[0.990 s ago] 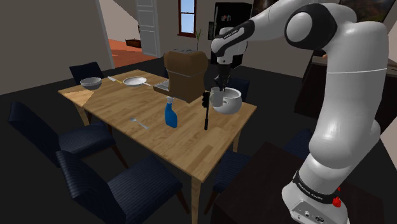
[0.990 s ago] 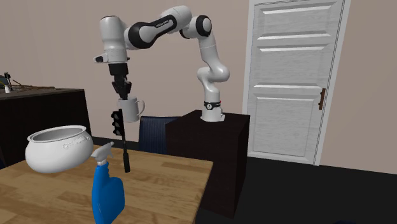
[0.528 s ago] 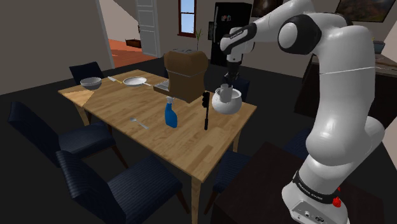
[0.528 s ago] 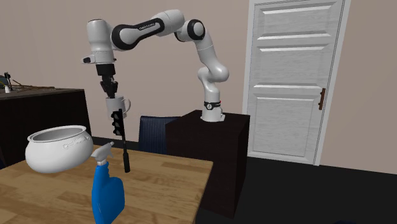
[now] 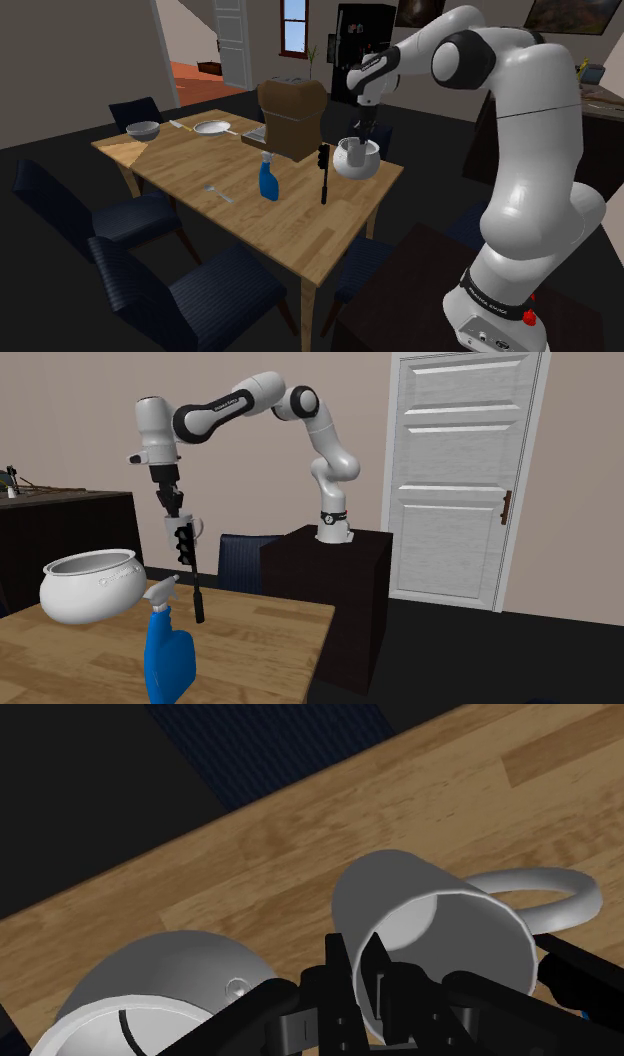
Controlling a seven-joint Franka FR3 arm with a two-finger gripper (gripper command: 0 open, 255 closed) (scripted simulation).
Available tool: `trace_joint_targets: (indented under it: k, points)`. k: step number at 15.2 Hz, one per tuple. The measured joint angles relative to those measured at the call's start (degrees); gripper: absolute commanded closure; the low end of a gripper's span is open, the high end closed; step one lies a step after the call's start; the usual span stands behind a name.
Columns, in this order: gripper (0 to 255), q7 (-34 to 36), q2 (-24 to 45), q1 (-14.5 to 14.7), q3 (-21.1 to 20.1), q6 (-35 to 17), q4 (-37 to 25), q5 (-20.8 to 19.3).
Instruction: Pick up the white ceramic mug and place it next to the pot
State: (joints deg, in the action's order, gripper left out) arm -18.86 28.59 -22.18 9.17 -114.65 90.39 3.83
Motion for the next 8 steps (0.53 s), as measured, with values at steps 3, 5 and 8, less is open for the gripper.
trace_joint_targets:
  k: [3,5,8]
  points:
    - [255,-0.27,0.98,-0.19,-0.04,-1.65,0.68,0.18]
    - [255,-0.22,1.65,-0.12,-0.14,-3.14,1.51,0.29]
    - [255,-0.42,2.69,-0.27,-0.22,-4.75,2.09,0.48]
